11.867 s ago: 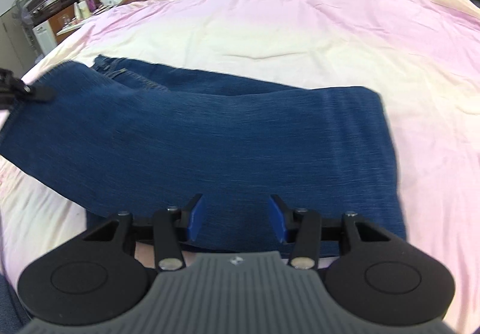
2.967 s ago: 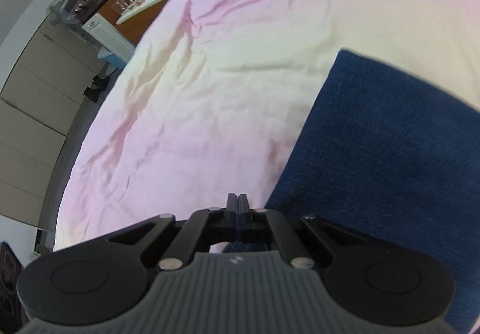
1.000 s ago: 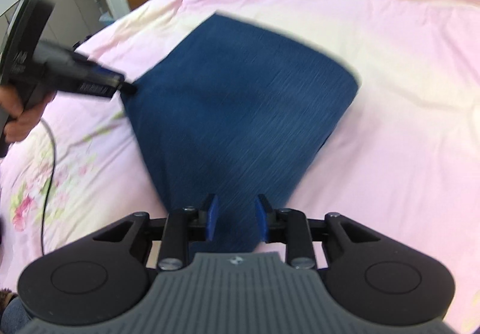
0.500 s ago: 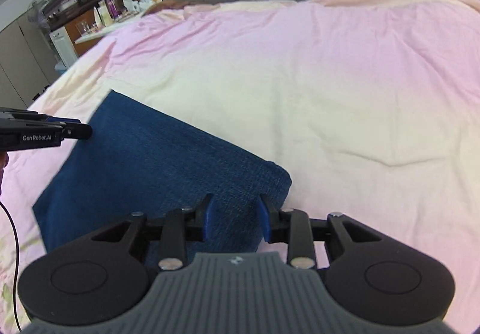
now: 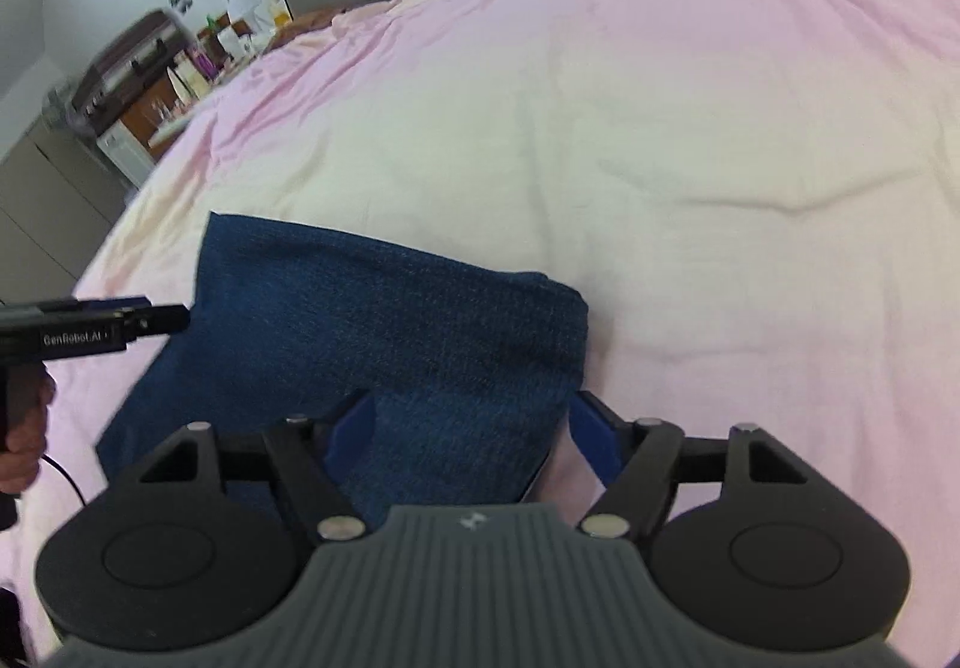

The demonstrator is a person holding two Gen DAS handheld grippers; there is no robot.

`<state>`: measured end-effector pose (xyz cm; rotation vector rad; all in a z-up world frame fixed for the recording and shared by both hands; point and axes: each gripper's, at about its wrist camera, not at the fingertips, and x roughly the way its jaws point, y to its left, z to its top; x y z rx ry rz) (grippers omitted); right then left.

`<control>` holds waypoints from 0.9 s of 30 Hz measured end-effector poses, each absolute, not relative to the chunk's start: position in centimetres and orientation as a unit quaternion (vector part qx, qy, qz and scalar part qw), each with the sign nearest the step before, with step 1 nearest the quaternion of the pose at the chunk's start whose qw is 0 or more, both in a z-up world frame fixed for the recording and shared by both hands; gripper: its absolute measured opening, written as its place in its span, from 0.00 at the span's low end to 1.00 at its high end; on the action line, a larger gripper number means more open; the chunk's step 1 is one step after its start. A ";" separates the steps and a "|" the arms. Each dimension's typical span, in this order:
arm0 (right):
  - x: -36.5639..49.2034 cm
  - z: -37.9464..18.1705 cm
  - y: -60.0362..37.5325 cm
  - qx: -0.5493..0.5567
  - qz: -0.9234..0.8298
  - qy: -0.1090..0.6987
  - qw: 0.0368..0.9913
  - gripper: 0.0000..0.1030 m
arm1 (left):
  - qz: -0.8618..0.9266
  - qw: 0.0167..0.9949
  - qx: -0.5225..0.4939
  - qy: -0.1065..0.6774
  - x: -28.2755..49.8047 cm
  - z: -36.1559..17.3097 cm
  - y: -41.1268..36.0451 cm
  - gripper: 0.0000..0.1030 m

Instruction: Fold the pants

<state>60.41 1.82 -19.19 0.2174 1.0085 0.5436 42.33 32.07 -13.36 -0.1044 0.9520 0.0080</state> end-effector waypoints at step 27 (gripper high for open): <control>58.7 -25.2 0.8 0.342 0.249 0.533 0.733 0.20 | -0.024 0.819 -0.307 0.484 40.5 -18.6 36.3 0.28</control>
